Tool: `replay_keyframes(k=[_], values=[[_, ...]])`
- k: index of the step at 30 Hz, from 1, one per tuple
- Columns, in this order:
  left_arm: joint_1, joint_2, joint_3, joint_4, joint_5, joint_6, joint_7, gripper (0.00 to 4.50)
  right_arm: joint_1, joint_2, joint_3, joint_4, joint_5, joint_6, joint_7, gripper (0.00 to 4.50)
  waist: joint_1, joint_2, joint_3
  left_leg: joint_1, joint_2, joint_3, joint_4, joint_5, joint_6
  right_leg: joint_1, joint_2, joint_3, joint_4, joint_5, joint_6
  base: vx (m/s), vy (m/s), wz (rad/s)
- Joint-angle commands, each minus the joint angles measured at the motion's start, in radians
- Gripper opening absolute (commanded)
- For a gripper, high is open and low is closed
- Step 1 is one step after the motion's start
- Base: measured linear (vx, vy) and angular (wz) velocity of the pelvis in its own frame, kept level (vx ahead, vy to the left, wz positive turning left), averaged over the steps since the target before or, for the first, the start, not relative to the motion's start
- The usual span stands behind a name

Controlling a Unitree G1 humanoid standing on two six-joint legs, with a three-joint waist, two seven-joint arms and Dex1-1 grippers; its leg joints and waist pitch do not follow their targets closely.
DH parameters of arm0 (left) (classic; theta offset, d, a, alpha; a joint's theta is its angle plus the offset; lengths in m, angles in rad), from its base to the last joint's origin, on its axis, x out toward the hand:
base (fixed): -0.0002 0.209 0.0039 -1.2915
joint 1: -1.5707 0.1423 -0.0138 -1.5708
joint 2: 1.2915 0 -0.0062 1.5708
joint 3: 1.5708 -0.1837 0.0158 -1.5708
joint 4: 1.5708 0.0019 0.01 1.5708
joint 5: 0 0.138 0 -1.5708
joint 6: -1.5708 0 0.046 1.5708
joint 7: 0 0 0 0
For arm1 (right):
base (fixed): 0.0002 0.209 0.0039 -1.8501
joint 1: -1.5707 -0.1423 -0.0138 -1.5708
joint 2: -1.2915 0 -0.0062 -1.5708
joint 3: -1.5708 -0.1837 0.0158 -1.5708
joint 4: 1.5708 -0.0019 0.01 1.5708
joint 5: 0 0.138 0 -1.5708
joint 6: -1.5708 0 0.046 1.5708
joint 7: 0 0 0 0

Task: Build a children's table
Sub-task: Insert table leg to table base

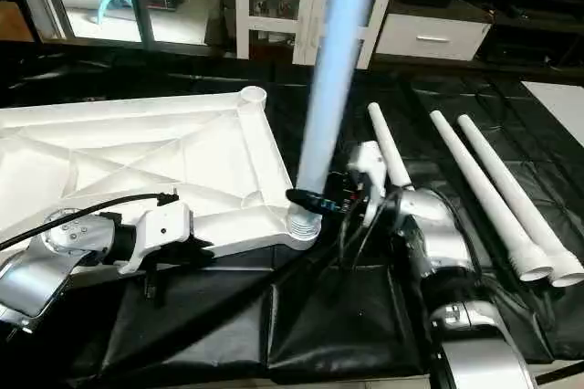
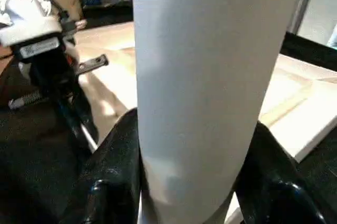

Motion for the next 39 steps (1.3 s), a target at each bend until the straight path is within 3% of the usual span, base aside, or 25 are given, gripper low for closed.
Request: replay_keyframes(k=[1, 8, 13, 25, 39], values=[[0.014, -0.008, -0.059, 0.013, 0.012, -0.003, -0.027, 0.0, 0.076, -0.023, 0.031, 0.047, -0.076, 0.05, -0.058, 1.84, -0.011, 0.022, -0.007, 0.026, 0.084, -0.051, -0.109, -0.488, -0.059, -0.029, -0.075, 0.049, -0.097, -0.384, -0.193, 0.0, 0.0, 0.0], [0.009, -0.013, -0.059, 0.017, 0.016, -0.001, -0.025, 0.0, 0.134, -0.026, 0.074, -0.042, -0.087, 0.096, -0.03, 1.84, -0.008, 0.021, -0.008, 0.025, 0.085, -0.044, -0.11, -0.426, -0.046, -0.024, -0.075, 0.05, -0.096, -0.329, -0.201, 0.0, 0.0, 0.0], [0.008, -0.016, -0.059, 0.018, 0.016, -0.001, -0.022, 0.0, 0.154, -0.03, 0.096, -0.044, -0.126, 0.075, -0.06, 1.84, -0.007, 0.019, -0.007, 0.024, 0.085, -0.044, -0.111, -0.411, -0.041, -0.023, -0.076, 0.05, -0.097, -0.342, -0.199, 0.0, 0.0, 0.0], [0.009, -0.02, -0.055, 0.022, 0.02, -0.001, -0.022, 0.0, 0.184, -0.002, 0.098, -0.062, -0.167, 0.041, -0.177, 1.84, -0.015, 0.018, 0.0, 0.024, 0.085, -0.056, -0.116, -0.507, -0.065, -0.034, -0.078, 0.052, -0.109, -0.483, -0.147, 0.0, 0.0, 0.0], [0.006, -0.026, -0.054, 0.021, 0.019, 0.007, -0.019, 0.0, 0.182, 0.016, 0.083, -0.063, -0.157, 0.045, -0.264, 1.84, -0.016, 0.019, 0.001, 0.025, 0.085, -0.056, -0.118, -0.52, -0.073, -0.038, -0.078, 0.052, -0.111, -0.478, -0.14, 0.0, 0.0, 0.0]])
